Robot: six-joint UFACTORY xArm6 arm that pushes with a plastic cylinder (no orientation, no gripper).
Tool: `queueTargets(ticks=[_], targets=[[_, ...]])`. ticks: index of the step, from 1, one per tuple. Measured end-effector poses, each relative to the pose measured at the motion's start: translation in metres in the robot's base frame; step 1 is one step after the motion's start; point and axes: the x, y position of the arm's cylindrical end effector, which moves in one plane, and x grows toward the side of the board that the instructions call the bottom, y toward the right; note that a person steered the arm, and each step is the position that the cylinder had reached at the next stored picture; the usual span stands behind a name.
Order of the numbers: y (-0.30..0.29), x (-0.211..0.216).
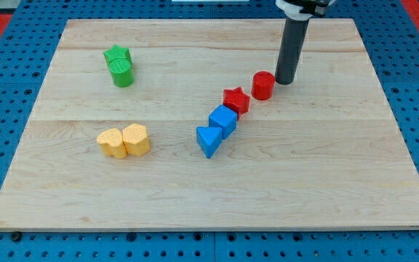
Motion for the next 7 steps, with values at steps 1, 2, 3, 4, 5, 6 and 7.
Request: queueTargets(ticks=[1, 2, 3, 4, 5, 6, 7], targets=[[-0.007, 0.005], [-0.025, 0.005], [-0.029, 0.005], [-0.003, 0.001], [0.006, -0.026], [-0.032, -0.054], [-0.076, -0.056]])
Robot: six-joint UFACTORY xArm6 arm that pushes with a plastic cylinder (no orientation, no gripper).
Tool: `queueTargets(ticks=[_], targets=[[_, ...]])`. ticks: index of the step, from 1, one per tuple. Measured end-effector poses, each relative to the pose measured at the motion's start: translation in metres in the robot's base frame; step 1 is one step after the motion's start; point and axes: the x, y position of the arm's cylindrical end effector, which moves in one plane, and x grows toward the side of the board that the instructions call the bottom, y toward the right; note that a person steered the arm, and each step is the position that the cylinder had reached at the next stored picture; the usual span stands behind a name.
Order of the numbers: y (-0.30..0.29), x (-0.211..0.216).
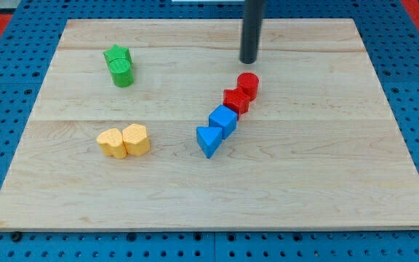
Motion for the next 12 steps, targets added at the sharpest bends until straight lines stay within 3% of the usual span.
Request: queueTargets(ticks=[2, 8, 10, 12], targets=[[-0.046, 0.042], [-0.052, 0.039], [-0.112, 0.042], [-0.156, 0.095]])
